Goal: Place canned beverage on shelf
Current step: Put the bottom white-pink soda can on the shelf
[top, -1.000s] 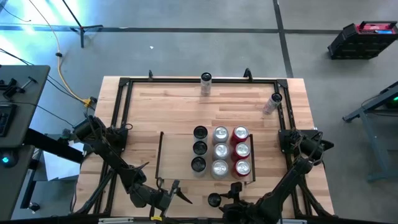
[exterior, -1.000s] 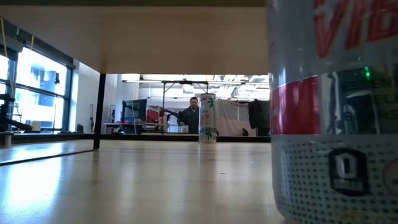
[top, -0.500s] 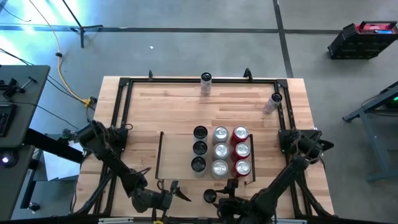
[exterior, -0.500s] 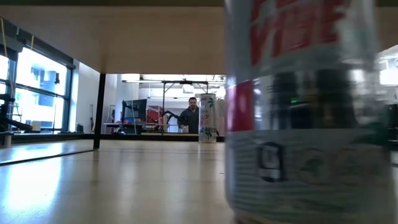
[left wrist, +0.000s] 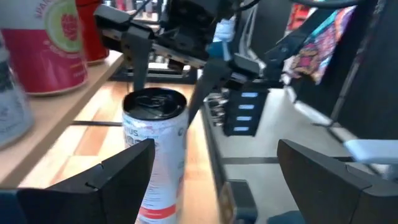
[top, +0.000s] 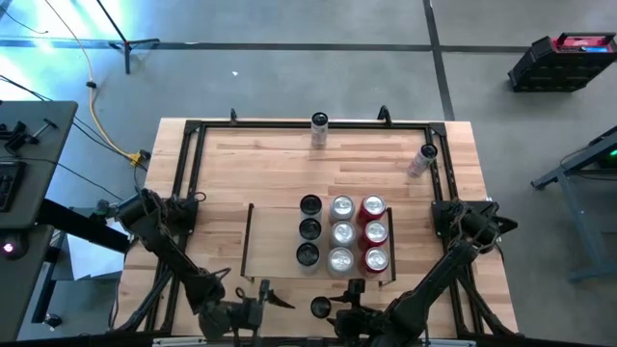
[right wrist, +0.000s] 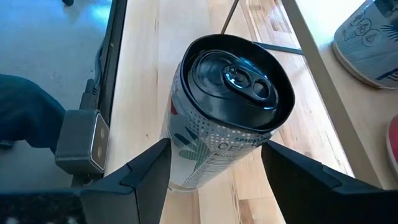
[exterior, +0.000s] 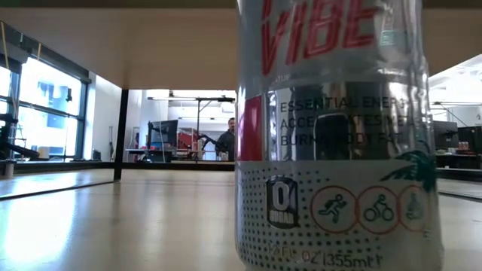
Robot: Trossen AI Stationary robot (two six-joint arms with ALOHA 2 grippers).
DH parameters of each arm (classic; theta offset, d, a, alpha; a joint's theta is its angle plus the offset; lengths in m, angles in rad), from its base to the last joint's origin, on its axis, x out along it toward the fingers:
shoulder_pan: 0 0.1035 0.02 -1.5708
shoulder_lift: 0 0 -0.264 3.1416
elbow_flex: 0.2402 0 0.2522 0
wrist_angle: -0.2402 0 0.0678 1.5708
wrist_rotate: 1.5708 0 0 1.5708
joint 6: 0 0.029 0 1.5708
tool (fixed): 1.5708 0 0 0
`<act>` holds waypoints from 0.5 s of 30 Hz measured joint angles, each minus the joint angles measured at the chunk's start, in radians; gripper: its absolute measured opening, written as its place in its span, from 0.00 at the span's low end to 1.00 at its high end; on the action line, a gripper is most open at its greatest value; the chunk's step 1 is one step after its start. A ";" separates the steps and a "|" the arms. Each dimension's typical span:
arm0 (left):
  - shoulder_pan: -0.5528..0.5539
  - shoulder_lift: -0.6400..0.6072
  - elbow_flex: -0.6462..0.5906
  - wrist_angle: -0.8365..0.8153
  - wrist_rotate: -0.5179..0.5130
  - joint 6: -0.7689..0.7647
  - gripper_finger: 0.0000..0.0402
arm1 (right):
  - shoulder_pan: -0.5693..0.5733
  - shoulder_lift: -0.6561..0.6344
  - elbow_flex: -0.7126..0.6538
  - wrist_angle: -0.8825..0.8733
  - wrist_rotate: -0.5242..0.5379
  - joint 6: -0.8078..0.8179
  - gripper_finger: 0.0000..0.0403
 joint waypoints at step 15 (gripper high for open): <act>0.034 0.057 0.125 -0.213 -0.109 -0.074 0.81 | -0.004 0.000 0.000 0.009 -0.009 0.053 0.59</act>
